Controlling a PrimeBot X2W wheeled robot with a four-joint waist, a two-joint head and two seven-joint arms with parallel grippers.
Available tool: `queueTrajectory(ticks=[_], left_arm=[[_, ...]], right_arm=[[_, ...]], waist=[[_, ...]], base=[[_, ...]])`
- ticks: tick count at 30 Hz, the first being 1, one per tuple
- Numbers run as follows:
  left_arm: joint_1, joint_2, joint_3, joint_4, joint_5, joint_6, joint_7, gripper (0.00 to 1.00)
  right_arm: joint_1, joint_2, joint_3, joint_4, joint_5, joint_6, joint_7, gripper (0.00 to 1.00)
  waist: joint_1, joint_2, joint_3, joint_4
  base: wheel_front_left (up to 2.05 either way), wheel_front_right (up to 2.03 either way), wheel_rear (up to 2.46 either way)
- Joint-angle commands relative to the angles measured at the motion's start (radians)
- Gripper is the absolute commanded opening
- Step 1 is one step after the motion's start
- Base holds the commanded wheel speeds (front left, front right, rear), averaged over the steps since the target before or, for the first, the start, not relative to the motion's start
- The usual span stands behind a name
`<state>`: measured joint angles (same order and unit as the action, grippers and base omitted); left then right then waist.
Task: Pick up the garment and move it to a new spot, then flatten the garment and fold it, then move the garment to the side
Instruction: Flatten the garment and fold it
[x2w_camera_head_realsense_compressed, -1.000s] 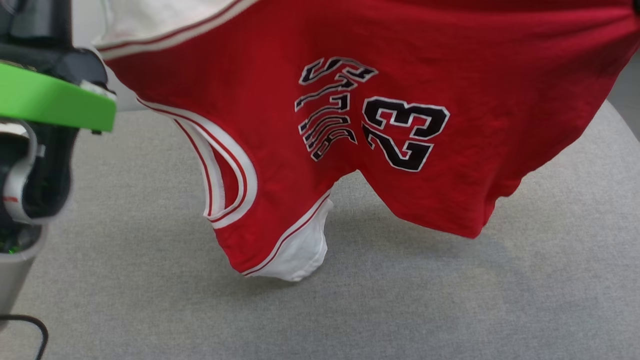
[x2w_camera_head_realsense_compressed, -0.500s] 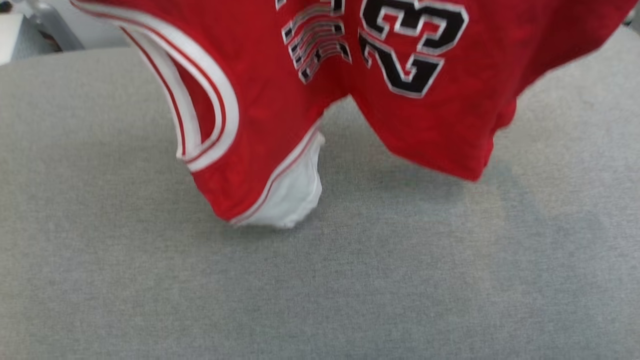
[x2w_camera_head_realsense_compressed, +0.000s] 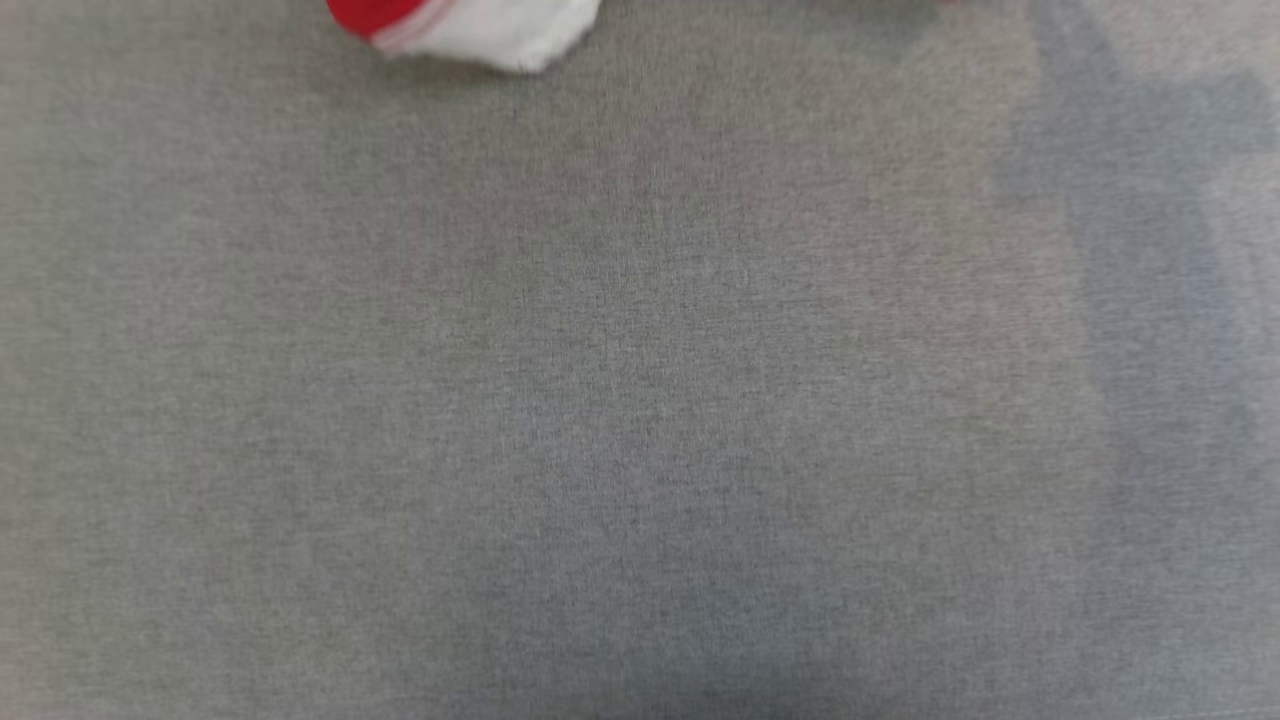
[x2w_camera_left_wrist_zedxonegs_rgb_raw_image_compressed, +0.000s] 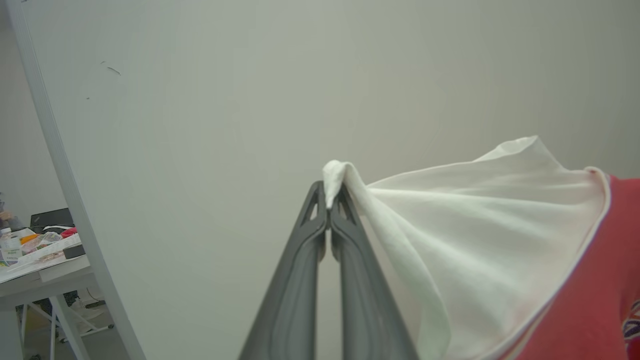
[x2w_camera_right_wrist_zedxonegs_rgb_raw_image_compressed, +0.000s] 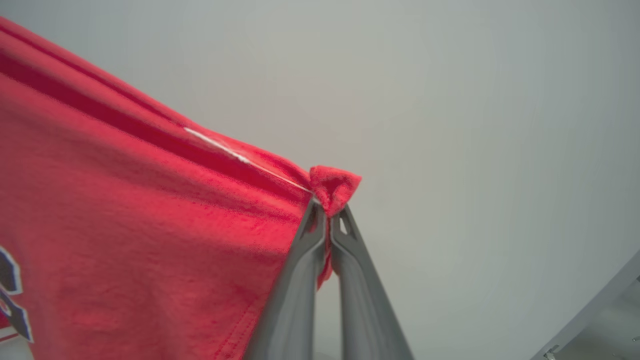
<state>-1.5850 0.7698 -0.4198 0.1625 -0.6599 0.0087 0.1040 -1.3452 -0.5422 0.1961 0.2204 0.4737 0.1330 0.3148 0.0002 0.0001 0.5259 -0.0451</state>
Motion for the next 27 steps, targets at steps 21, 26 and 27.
queueTrajectory(ticks=[21, 26, 27], left_arm=[[-0.353, -0.195, -0.051, 0.576, 0.107, -0.121, -0.355, 0.00], [-0.188, -0.244, -0.042, 0.537, 0.079, -0.130, -0.365, 0.00], [-0.147, -0.255, -0.032, 0.512, 0.074, -0.131, -0.365, 0.00]], right_arm=[[-0.354, 0.182, 0.002, 0.522, -0.181, -0.002, -0.430, 0.00], [-0.293, 0.171, 0.059, 0.554, -0.156, -0.002, -0.454, 0.00], [-0.273, 0.168, 0.076, 0.555, -0.145, -0.002, -0.461, 0.00]], waist=[[-0.0002, -0.0001, 0.266, 0.051], [-0.0002, -0.0001, 0.245, 0.077], [-0.0002, -0.0001, 0.238, 0.082]], base=[[0.00, 0.00, 0.00], [0.00, 0.00, 0.00], [0.00, 0.00, 0.00]])
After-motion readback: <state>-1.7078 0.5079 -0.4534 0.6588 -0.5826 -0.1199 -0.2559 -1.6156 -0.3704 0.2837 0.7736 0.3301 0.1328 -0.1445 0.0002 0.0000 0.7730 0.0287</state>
